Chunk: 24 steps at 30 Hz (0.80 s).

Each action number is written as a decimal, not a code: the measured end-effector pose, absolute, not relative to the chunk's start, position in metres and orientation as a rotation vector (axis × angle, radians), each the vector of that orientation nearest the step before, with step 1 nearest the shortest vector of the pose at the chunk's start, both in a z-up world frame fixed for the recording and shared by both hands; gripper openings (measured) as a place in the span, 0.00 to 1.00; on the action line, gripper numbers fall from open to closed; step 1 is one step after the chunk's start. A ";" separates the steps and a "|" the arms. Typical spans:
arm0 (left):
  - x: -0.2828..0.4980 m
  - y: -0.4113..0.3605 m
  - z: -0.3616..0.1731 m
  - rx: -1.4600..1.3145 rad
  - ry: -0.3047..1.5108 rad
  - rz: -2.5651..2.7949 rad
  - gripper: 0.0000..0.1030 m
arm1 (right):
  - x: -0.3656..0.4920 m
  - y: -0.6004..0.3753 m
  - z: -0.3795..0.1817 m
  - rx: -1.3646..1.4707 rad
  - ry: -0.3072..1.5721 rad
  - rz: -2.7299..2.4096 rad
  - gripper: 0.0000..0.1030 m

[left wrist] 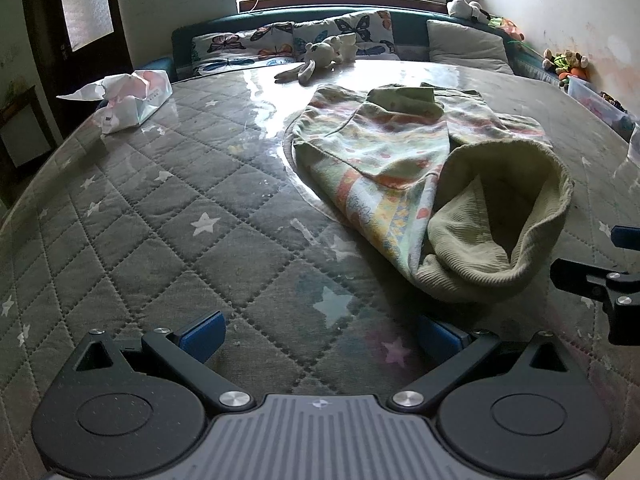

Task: Fold clothes

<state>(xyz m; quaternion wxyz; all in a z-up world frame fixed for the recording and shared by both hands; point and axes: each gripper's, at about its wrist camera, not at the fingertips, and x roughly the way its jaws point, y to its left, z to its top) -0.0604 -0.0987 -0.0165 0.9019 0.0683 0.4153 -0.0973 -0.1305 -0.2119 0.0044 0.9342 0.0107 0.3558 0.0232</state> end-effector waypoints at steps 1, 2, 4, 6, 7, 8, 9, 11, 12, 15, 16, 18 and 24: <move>-0.060 -0.099 -0.016 0.141 0.859 -0.201 1.00 | -0.130 -0.212 0.004 0.022 0.728 0.048 1.00; -0.060 -0.099 -0.016 0.140 0.859 -0.201 1.00 | -0.130 -0.211 0.004 0.021 0.729 0.047 1.00; -0.060 -0.099 -0.016 0.139 0.856 -0.202 1.00 | -0.130 -0.211 0.005 0.020 0.728 0.047 1.00; -0.059 -0.098 -0.015 0.139 0.856 -0.203 1.00 | -0.129 -0.211 0.005 0.020 0.727 0.047 1.00; -0.059 -0.099 -0.015 0.140 0.857 -0.203 1.00 | -0.129 -0.211 0.005 0.020 0.727 0.047 1.00; -0.059 -0.098 -0.015 0.140 0.857 -0.202 1.00 | -0.129 -0.212 0.006 0.020 0.727 0.047 1.00; -0.059 -0.098 -0.015 0.140 0.857 -0.202 1.00 | -0.129 -0.212 0.006 0.020 0.727 0.048 1.00; -0.058 -0.098 -0.016 0.141 0.858 -0.200 1.00 | -0.128 -0.212 0.006 0.019 0.726 0.048 1.00; -0.057 -0.098 -0.015 0.143 0.856 -0.199 1.00 | -0.127 -0.212 0.006 0.018 0.726 0.048 1.00; -0.054 -0.097 -0.014 0.144 0.850 -0.193 1.00 | -0.126 -0.214 0.006 0.014 0.725 0.047 1.00; -0.053 -0.096 -0.013 0.144 0.848 -0.190 1.00 | -0.125 -0.215 0.006 0.014 0.725 0.045 1.00; -0.051 -0.094 -0.011 0.144 0.842 -0.182 1.00 | -0.124 -0.216 0.007 0.012 0.725 0.042 1.00; -0.039 -0.088 -0.001 0.164 0.809 -0.152 1.00 | -0.119 -0.225 0.010 -0.003 0.720 0.019 1.00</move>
